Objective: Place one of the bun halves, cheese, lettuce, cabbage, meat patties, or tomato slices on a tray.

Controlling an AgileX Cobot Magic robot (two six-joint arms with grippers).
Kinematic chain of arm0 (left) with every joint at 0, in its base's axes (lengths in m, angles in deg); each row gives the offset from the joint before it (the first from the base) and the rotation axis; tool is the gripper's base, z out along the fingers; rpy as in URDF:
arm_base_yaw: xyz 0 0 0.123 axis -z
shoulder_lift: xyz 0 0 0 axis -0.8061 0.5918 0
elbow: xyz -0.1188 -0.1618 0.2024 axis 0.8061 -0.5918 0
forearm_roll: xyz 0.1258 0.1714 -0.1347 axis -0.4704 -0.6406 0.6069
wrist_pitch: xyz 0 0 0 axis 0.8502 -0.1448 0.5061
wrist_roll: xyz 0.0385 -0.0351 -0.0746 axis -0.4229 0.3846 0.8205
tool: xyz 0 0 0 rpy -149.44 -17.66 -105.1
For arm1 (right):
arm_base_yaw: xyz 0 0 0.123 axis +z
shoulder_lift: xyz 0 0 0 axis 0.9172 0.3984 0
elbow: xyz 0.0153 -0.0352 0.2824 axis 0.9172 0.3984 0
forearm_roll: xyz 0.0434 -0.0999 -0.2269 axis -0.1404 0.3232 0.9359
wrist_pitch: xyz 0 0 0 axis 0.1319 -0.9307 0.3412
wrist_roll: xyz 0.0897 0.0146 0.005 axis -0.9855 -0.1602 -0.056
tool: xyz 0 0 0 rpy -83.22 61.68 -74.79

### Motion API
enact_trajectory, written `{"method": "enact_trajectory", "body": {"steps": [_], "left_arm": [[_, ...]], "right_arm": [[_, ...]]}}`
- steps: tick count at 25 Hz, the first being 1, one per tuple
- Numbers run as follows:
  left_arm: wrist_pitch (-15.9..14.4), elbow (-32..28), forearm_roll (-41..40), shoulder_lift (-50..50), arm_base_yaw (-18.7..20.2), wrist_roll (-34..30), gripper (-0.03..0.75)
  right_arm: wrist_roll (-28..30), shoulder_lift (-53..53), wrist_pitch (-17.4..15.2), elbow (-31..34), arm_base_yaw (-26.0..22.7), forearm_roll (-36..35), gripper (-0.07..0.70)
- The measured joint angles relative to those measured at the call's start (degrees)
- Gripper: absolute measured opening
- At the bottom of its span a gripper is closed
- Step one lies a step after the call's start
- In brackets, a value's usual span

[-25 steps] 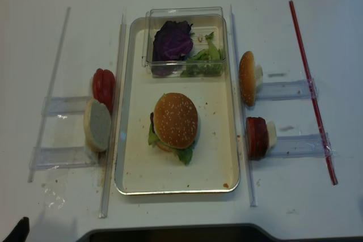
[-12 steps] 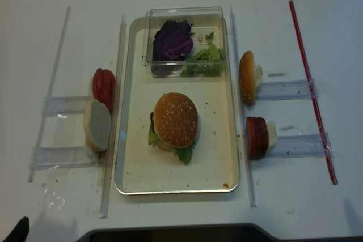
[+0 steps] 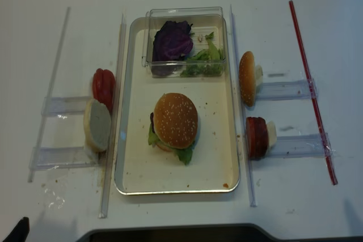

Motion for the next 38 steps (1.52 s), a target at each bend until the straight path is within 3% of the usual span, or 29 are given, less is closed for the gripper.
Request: {"method": "enact_trajectory", "body": {"steps": [38], "left_arm": [[0.00, 0.00, 0.00, 0.00, 0.00, 0.00, 0.440]], "right_arm": [[-0.23, 0.00, 0.00, 0.00, 0.00, 0.00, 0.690]]}}
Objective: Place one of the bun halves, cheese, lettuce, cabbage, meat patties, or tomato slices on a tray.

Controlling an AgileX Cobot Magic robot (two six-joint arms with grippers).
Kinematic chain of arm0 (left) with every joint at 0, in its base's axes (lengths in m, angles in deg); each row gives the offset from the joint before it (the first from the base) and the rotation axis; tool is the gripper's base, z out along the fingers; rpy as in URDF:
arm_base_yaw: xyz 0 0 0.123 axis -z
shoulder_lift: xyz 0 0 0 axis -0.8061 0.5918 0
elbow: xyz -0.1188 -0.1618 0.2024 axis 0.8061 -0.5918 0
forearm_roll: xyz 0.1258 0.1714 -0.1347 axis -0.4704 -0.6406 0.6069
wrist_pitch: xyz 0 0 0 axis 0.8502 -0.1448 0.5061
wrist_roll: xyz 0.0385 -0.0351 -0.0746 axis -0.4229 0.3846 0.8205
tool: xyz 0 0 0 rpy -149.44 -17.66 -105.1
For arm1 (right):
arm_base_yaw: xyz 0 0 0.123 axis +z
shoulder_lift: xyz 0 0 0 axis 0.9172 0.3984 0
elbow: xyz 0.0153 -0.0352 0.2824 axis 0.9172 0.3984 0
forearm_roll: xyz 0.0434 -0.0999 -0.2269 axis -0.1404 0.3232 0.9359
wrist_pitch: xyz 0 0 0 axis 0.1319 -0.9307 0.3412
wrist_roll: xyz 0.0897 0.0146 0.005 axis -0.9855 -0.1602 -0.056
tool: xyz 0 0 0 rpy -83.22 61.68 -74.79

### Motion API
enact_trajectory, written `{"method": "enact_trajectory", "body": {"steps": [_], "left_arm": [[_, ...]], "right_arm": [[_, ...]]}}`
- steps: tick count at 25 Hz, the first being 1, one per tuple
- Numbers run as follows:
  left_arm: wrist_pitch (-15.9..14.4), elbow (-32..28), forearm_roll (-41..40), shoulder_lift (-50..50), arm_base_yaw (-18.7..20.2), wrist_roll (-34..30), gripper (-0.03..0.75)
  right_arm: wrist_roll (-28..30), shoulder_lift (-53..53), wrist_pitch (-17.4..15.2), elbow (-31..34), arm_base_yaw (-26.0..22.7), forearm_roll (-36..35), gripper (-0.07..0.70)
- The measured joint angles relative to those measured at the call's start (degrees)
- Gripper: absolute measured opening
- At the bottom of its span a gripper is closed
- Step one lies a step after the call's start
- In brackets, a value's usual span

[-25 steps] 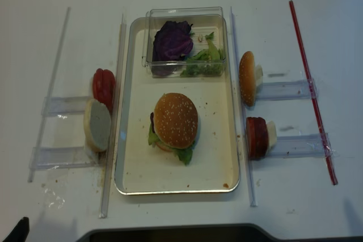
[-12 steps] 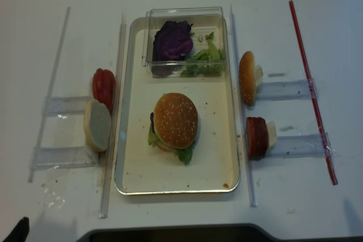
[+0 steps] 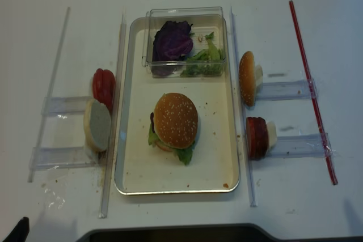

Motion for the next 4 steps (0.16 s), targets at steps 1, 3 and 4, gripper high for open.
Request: {"method": "enact_trajectory", "body": {"steps": [1, 3, 4], "left_arm": [[0.00, 0.00, 0.00, 0.00, 0.00, 0.00, 0.440], [0.00, 0.00, 0.00, 0.00, 0.00, 0.00, 0.440], [0.00, 0.00, 0.00, 0.00, 0.00, 0.00, 0.440]], "right_arm": [[0.00, 0.00, 0.00, 0.00, 0.00, 0.00, 0.690], [0.00, 0.00, 0.00, 0.00, 0.00, 0.00, 0.690], [0.00, 0.00, 0.00, 0.00, 0.00, 0.00, 0.690]]}}
